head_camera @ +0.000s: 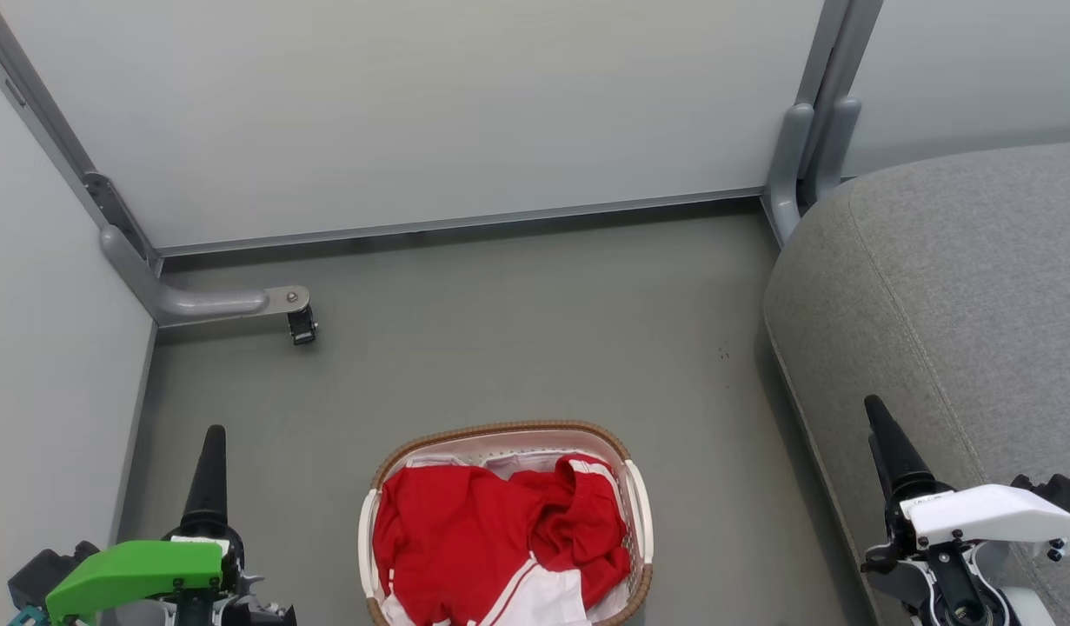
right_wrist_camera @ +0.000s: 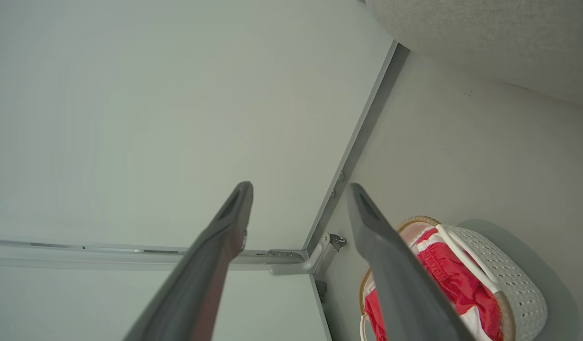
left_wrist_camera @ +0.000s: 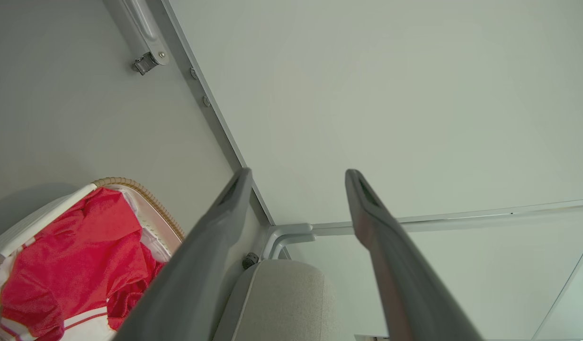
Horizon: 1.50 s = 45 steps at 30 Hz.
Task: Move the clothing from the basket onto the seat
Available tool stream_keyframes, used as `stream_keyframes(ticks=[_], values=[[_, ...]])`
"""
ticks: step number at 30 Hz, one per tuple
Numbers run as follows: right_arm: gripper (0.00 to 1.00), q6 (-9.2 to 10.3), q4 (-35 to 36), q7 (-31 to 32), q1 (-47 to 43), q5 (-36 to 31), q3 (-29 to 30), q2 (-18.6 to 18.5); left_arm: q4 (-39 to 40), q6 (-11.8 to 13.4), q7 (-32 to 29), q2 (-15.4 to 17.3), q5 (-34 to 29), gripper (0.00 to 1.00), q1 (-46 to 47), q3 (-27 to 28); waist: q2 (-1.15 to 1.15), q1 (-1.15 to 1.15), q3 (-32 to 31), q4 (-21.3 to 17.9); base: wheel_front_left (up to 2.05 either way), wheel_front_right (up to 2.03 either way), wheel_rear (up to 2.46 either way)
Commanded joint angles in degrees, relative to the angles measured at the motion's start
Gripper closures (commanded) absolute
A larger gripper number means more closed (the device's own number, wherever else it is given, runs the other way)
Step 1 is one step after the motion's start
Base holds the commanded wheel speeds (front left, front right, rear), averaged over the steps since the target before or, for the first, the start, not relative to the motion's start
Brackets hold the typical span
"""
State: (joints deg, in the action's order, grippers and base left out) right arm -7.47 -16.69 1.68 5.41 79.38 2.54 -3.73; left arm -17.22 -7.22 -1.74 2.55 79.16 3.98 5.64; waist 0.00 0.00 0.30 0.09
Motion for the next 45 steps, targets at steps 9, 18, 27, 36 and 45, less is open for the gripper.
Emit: stream_keyframes(ticks=[9, 18, 27, 36, 45], values=[[0.0, -0.01, 1.04, -2.84, 2.3, -13.24, -1.69, -1.17, 1.22, -0.16, 2.81, 0.59, -15.72, 0.0, 0.21, -1.42, 0.0, 0.0, -0.03, 0.21, 0.0, 0.0, 0.0], [0.0, -0.01, 0.11, -4.7, 2.64, -22.57, -3.56, -1.74, 1.25, 0.3, 4.69, 1.2, -27.0, 0.0, -0.2, -3.03, 0.0, 0.0, -0.09, 0.35, 0.0, 0.0, 0.0], [0.0, -0.02, -0.93, -6.47, 3.16, -30.78, -5.25, -2.24, 0.14, 1.97, 6.46, 1.99, -35.45, 0.0, -0.19, -4.87, 0.0, 0.0, -0.09, 0.6, 0.0, 0.0, 0.0], [0.0, -0.02, -2.3, -8.06, 3.48, -37.61, -6.8, -2.54, -1.01, 3.67, 8.05, 2.88, -42.41, 0.0, -0.62, -7.05, 0.0, 0.0, -0.1, 0.88, 0.0, 0.0, 0.0], [0.0, -0.02, -3.13, -9.48, 3.93, -44.67, -7.11, -2.5, -1.34, 5.42, 9.54, 3.52, -48.18, 0.0, -0.71, -8.88, 0.0, 0.0, 0.0, 1.24, 0.0, 0.0, 0.0]])
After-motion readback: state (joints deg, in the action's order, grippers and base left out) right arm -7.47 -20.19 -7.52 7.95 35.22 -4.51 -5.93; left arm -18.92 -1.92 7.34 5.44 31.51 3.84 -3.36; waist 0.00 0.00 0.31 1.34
